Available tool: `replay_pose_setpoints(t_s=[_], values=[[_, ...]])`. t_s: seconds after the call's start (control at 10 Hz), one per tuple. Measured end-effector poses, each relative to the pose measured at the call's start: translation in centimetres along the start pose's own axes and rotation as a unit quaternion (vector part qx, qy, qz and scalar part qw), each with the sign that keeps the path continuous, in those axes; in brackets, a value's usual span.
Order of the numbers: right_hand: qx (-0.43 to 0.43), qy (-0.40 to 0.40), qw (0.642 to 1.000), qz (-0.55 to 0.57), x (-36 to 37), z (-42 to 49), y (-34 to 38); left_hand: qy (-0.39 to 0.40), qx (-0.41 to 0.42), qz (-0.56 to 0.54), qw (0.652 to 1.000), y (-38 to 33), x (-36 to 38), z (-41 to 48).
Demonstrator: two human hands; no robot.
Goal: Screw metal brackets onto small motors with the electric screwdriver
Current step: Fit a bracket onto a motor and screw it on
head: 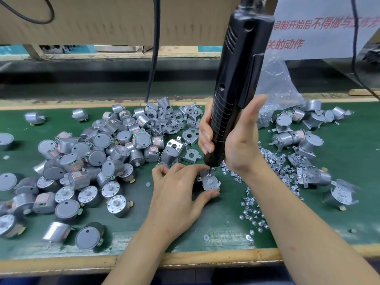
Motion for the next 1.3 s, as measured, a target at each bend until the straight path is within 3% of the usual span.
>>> replay_pose_setpoints(t_s=[0.1, 0.2, 0.9, 1.2, 1.3], values=[[0.011, 0.014, 0.999, -0.033, 0.1, 0.0, -0.3, 0.004, -0.002, 0.006, 1.000, 0.0, 0.0, 0.0], [-0.012, 0.025, 0.999, 0.021, 0.1, -0.1, 0.1, 0.008, -0.001, 0.008, 1.000, -0.1, 0.0, 0.0], [0.039, 0.053, 0.994, 0.089, 0.6, 0.2, -1.2, 0.003, 0.028, 0.038, 0.999, -0.6, 0.2, 0.4], [0.014, 0.025, 0.998, 0.051, 0.7, -0.1, -0.6, 0.036, 0.023, 0.049, 0.998, -0.2, 0.5, 0.6], [-0.041, 0.001, 0.997, 0.060, 0.5, -0.3, 0.2, 0.041, 0.024, 0.055, 0.997, -0.1, 0.5, 0.6]])
Point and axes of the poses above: each hand's wrist, its own z-axis towards the middle knuckle, its own x-axis out of the palm, y = z × x, the point moved 6 cm from there along z, towards the middle knuckle, and after that the axes turned 9 degrees about -y, right-handed, at the moved point
